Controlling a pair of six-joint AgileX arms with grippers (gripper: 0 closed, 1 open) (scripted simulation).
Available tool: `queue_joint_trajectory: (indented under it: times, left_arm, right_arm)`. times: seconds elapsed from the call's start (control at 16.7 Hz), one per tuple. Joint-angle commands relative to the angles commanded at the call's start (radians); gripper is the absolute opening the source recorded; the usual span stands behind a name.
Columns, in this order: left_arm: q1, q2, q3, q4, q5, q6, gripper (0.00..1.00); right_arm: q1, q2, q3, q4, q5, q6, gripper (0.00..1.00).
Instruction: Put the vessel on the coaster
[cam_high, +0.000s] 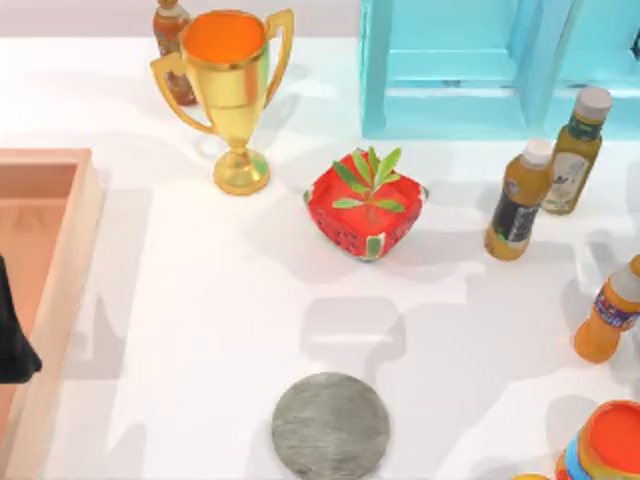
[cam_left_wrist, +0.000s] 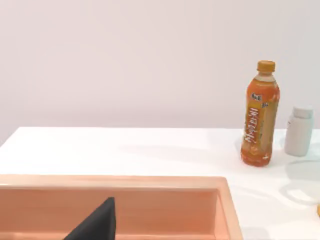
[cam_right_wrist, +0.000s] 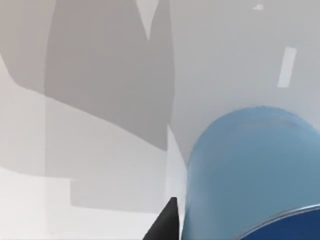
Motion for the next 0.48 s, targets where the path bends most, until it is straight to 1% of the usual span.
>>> queue_joint_trajectory:
  times: [0.3,0.48]
  left_arm:
    - [0.0,0.0,0.0,0.0,0.0,0.0,1.0]
    - [0.0,0.0,0.0,0.0,0.0,0.0,1.0]
  right_arm:
    - [-0.003,-0.002,0.005,0.0,0.002,0.009,0.0]
    - [-0.01,-0.024,0.042,0.007,0.016,0.085,0.0]
